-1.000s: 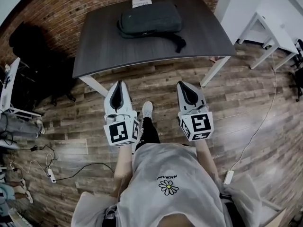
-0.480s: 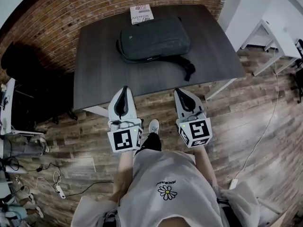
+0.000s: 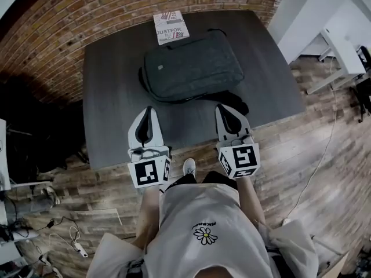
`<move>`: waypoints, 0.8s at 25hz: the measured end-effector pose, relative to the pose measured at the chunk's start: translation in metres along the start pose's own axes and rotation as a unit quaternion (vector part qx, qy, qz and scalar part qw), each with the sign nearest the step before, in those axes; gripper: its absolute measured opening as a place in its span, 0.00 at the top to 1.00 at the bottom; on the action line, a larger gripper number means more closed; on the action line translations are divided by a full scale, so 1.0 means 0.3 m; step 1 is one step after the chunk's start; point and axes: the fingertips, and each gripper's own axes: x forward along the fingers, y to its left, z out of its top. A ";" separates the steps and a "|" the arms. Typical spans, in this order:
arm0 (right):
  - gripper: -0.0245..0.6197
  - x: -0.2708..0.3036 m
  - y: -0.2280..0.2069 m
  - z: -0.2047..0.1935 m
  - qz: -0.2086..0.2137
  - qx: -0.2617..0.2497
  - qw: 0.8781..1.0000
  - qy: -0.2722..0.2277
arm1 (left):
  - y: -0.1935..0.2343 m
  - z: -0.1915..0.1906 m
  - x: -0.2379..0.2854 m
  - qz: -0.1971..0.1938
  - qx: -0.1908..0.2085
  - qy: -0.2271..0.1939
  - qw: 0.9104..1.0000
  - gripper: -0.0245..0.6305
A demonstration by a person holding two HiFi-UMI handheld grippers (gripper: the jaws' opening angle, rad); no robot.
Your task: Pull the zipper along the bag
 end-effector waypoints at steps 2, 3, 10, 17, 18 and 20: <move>0.96 0.041 -0.025 -0.003 -0.009 -0.004 1.000 0.006 | 0.023 -0.016 0.050 0.002 -0.002 0.003 1.000 0.96; 0.96 0.056 -0.037 -0.011 -0.012 -0.006 1.000 0.012 | 0.026 -0.028 0.070 0.002 -0.004 0.006 1.000 0.96; 0.96 0.128 -0.120 -0.098 -0.017 0.003 0.999 0.046 | -0.035 -0.087 0.153 0.000 -0.009 0.023 1.000 0.96; 0.96 0.159 -0.128 -0.135 -0.009 -0.008 0.998 0.065 | -0.066 -0.105 0.199 0.013 -0.002 0.028 1.000 0.96; 0.96 0.159 -0.130 -0.144 -0.011 -0.008 0.998 0.068 | -0.068 -0.112 0.200 0.014 -0.003 0.030 0.999 0.96; 0.96 0.162 -0.136 -0.171 -0.016 -0.005 0.997 0.080 | -0.068 -0.124 0.200 0.017 -0.003 0.035 0.999 0.96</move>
